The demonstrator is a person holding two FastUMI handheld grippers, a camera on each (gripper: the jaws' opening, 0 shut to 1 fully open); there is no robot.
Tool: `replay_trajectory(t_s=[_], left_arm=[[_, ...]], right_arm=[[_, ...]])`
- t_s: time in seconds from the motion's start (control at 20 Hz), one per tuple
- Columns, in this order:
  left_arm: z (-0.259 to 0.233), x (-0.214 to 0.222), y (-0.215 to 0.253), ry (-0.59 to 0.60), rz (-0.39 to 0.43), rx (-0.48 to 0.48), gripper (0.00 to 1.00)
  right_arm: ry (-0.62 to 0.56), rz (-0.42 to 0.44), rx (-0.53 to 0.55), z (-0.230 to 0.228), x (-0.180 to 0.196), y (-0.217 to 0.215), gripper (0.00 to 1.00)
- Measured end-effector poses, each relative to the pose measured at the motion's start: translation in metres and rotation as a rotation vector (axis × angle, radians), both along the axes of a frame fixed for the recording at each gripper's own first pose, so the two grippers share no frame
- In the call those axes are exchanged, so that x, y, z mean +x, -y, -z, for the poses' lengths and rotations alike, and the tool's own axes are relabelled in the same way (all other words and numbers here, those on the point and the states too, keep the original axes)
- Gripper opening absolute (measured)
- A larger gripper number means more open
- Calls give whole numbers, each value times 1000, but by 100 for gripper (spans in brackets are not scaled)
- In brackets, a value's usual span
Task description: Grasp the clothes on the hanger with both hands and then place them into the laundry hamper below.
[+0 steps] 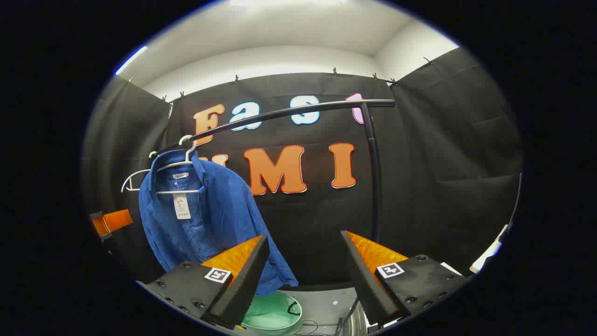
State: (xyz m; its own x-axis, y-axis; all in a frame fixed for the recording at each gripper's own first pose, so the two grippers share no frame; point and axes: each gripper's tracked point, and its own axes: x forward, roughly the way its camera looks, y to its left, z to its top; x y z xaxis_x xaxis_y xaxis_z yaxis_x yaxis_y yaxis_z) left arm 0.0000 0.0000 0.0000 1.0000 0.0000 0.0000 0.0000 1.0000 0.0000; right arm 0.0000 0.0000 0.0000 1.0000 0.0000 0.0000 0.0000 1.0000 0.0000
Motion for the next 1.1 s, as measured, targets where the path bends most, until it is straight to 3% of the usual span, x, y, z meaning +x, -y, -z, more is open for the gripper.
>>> replay_trajectory(t_s=[0.05,0.1,0.15,0.75,0.95,1.1], left_arm=[[0,0,8,6,4,10,92],[2,0,13,2,4,28,95],[3,-1,18,0,0,46,95],[25,-30,42,-59,-39,21,92],[24,-28,36,-59,-63,21,98],[23,-22,22,-57,-96,39,95]], right_arm=[[-2,-8,4,0,-1,5,89],[-4,-19,6,1,-2,9,98],[-9,-29,5,1,-3,13,100],[-15,-28,-8,6,-27,55,98],[-11,-29,0,6,-30,56,98],[-23,-38,1,10,-26,51,98]])
